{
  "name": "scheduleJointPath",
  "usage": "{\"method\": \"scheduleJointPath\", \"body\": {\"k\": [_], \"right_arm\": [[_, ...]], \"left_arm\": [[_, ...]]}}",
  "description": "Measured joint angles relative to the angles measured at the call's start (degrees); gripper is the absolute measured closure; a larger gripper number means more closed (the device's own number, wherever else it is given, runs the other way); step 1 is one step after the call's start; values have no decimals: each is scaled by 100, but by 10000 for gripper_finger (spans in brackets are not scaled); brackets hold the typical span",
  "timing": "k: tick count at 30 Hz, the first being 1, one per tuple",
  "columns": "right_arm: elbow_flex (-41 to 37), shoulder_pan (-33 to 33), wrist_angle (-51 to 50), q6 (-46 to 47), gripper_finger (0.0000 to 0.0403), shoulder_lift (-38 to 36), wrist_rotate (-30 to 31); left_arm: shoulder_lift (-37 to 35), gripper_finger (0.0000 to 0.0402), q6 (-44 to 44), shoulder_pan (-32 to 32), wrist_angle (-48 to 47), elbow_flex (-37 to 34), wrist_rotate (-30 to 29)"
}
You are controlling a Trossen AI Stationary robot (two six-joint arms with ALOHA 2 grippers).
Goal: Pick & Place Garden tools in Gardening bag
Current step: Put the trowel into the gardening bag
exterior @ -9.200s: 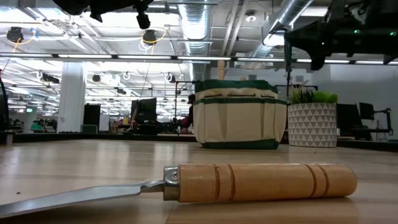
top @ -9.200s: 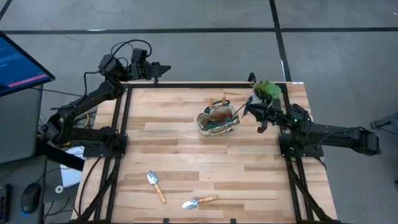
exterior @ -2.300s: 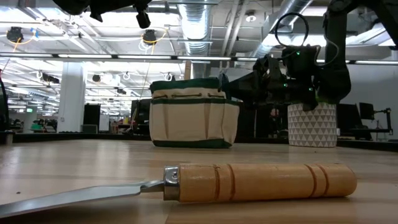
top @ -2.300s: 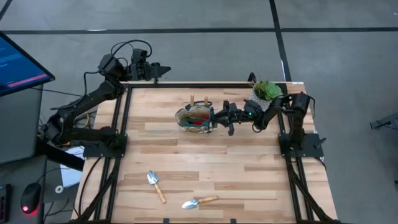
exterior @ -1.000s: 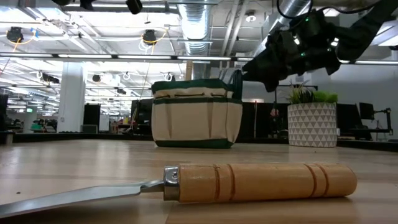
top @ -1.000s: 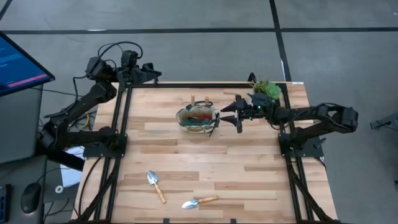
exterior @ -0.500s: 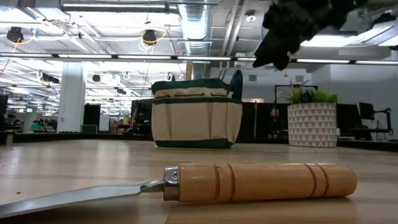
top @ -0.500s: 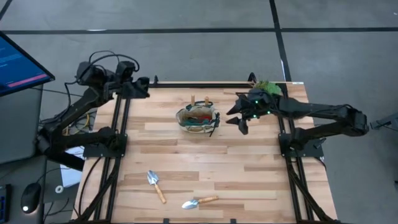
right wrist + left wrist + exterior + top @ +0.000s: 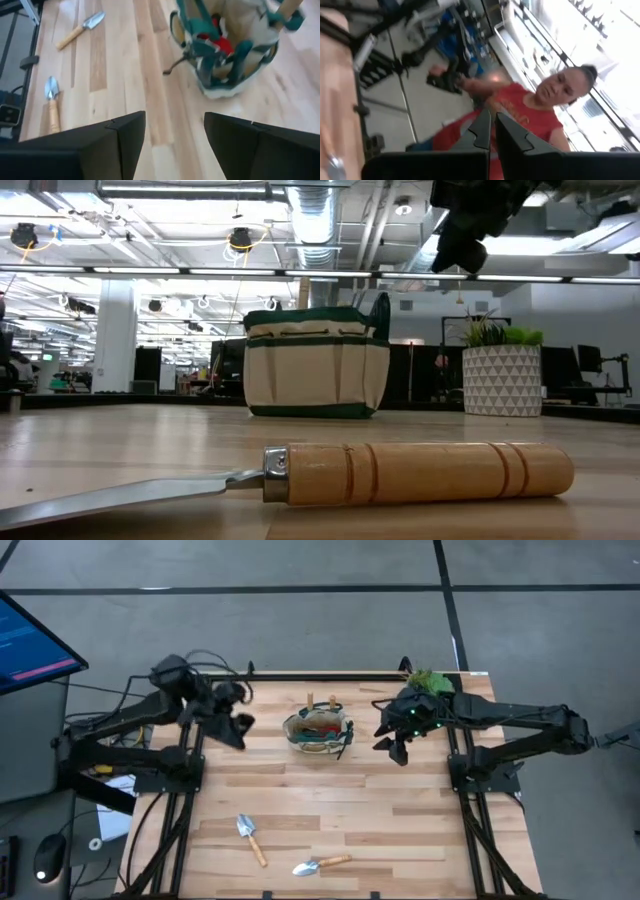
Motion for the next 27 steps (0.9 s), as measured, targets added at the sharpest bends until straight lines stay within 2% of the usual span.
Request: {"method": "scheduleJointPath", "body": {"k": [3,7,16,20,23,27], "right_arm": [[0,113,-140,132,210,0,2],[0,265,-163,282,215,0,1],[0,637,-186,307,220,0,-4],[0,802,-209,310,220,0,-5],[0,924,-238,310,219,0,-7],[0,1084,-256,312,219,0,-21]], "left_arm": [[18,401,576,-661,-709,0,-348],[53,401,1855,-1499,-1792,0,-959],[49,401,4438,-3148,-2945,-4,-3043],[258,401,5186,-3785,-3447,-4,-3851],[566,399,5518,-4124,-3556,-4,-4139],[1026,382,5510,-4318,-3554,-4,-4306]]}}
